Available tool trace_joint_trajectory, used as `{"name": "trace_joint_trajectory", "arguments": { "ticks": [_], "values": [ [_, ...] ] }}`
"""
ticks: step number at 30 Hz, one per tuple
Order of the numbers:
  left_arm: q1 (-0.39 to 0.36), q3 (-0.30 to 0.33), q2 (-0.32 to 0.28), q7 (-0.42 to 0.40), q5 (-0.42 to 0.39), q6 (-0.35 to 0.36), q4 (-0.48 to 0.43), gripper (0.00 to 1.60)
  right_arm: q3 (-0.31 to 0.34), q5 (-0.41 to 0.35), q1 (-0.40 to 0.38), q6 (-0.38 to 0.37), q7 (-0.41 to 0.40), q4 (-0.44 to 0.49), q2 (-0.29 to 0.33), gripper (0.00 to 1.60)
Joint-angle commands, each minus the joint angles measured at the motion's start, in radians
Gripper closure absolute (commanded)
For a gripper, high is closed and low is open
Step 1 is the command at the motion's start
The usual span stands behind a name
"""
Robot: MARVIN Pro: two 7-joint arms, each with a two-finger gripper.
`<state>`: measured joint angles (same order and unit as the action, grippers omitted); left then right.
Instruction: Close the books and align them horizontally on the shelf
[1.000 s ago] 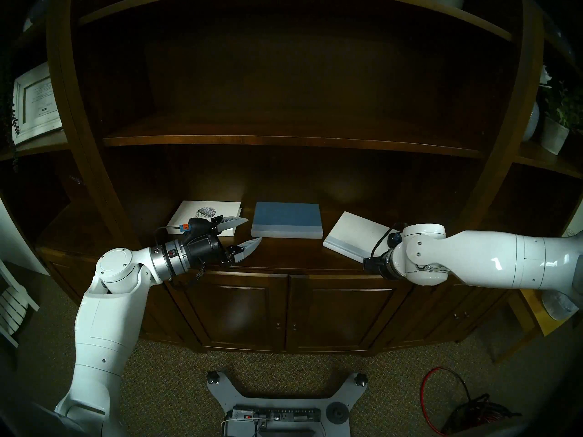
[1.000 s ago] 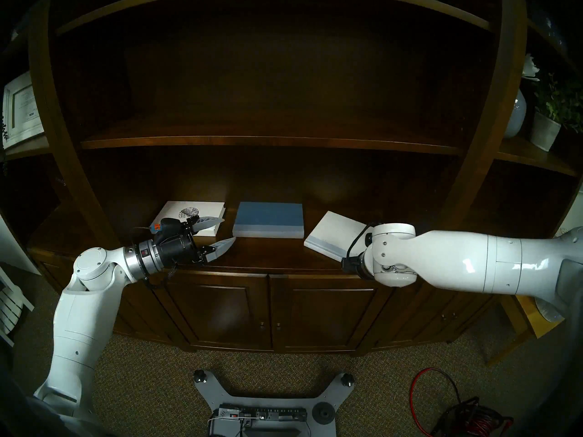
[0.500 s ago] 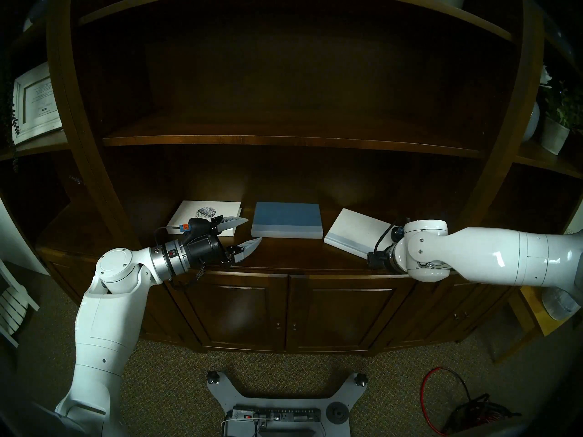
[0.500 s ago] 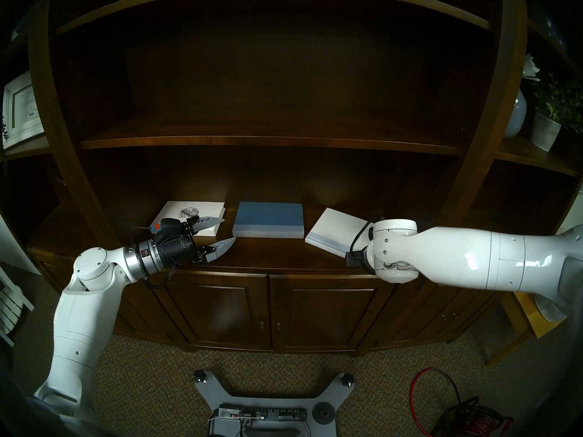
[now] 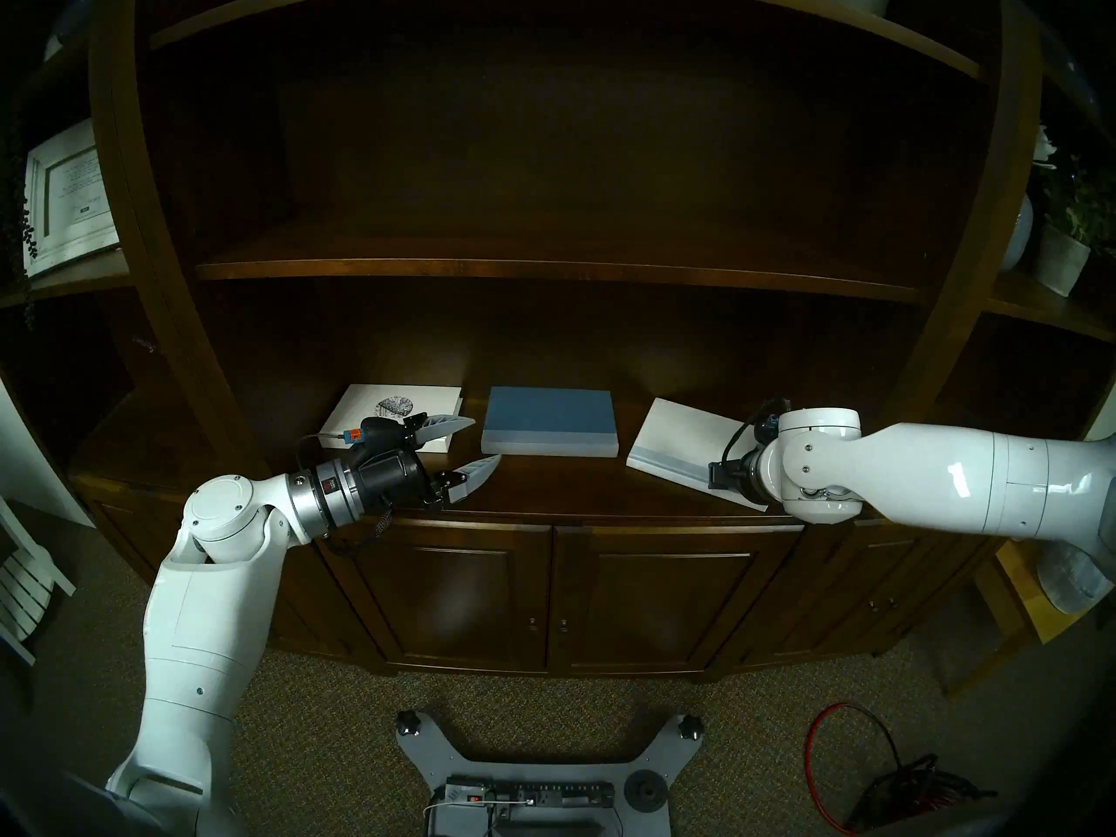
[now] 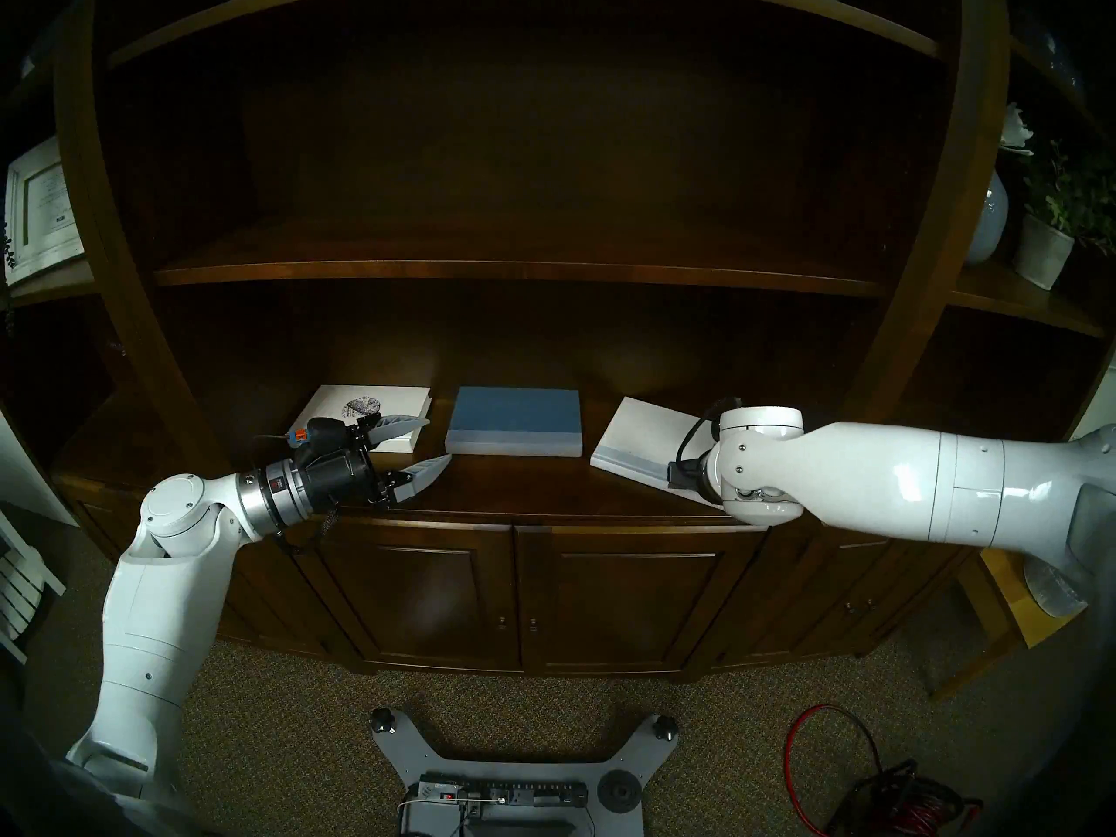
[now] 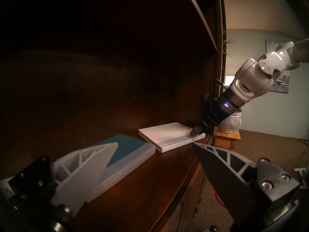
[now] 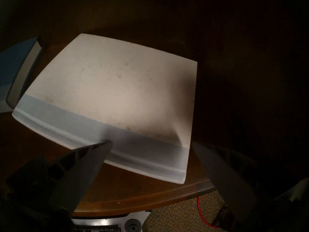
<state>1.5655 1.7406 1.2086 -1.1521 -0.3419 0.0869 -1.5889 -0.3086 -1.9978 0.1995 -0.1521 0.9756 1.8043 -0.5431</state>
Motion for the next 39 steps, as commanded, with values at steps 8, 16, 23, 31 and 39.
{"name": "trace_joint_trajectory", "arguments": {
  "ticks": [8, 16, 23, 31, 39],
  "values": [
    [-0.029, 0.007, 0.0, 0.0, -0.006, 0.0, -0.022, 0.0, 0.048, -0.024, -0.071, -0.012, 0.085, 0.174, -0.006, 0.0],
    [-0.03, 0.009, 0.002, -0.002, -0.004, 0.001, -0.022, 0.0, 0.049, -0.091, -0.038, 0.049, 0.166, 0.333, -0.03, 0.0],
    [-0.031, 0.01, 0.003, -0.002, -0.003, 0.004, -0.023, 0.0, 0.041, -0.107, -0.006, 0.115, 0.198, 0.271, -0.13, 0.0],
    [-0.031, 0.011, 0.004, -0.003, -0.002, 0.005, -0.024, 0.0, 0.037, -0.117, 0.001, 0.131, 0.204, 0.198, -0.164, 0.0],
    [-0.032, 0.012, 0.006, -0.005, 0.0, 0.005, -0.024, 0.0, 0.04, -0.148, 0.01, 0.155, 0.224, 0.124, -0.167, 0.0]
  ]
}}
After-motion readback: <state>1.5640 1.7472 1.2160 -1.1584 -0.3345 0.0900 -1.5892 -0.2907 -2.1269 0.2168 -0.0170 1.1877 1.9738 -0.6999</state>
